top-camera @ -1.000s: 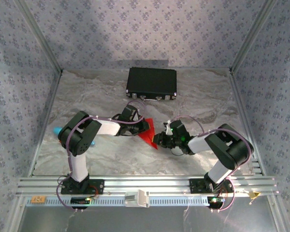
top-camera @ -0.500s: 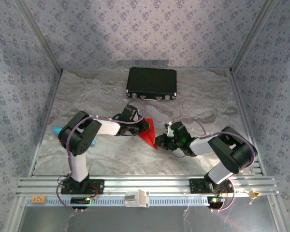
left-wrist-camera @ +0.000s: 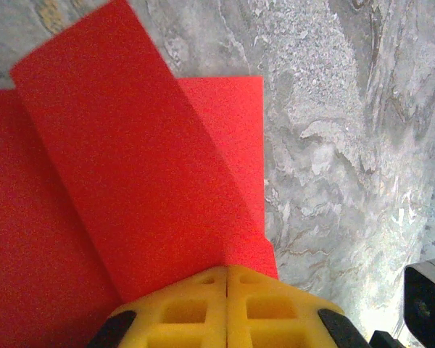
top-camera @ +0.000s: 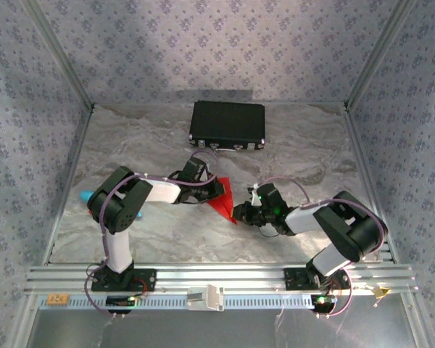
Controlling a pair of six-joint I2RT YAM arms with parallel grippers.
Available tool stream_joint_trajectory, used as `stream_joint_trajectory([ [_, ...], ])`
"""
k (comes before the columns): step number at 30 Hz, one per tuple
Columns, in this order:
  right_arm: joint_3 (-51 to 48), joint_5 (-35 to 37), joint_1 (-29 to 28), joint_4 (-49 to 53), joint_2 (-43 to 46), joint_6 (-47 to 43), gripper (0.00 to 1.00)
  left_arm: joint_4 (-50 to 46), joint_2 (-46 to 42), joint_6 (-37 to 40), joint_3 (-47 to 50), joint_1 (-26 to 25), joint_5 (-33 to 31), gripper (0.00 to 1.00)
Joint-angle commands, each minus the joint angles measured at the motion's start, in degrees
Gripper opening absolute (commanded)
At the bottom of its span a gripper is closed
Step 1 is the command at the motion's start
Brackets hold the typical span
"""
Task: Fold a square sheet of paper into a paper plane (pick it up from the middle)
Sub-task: Fourth fold the wing at the center of the table.
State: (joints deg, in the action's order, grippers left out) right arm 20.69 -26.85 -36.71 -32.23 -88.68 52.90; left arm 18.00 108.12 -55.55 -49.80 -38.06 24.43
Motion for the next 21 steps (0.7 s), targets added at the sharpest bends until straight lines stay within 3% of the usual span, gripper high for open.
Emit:
stream_joint_trajectory([
  [1, -2.36, 0.19, -0.58, 10.12, 0.71, -1.41, 0.15, -2.53, 2.14, 0.71, 0.06, -0.25, -1.58, 0.07],
  [10, -4.16, 1.54, -1.28, 11.51, -0.21, -1.72, 0.03, -2.48, 2.25, 0.71, 0.15, -0.22, -1.62, 0.07],
  [16, -3.9, 1.57, -1.69, 12.9, 2.0, -1.49, 0.14, -2.45, 2.28, 0.77, 0.19, -0.13, -1.6, 0.06],
  [21, -4.31, 2.42, -1.97, 16.43, 4.47, -2.71, 0.13, -2.47, 2.23, 0.71, 0.32, -0.14, -1.75, 0.06],
])
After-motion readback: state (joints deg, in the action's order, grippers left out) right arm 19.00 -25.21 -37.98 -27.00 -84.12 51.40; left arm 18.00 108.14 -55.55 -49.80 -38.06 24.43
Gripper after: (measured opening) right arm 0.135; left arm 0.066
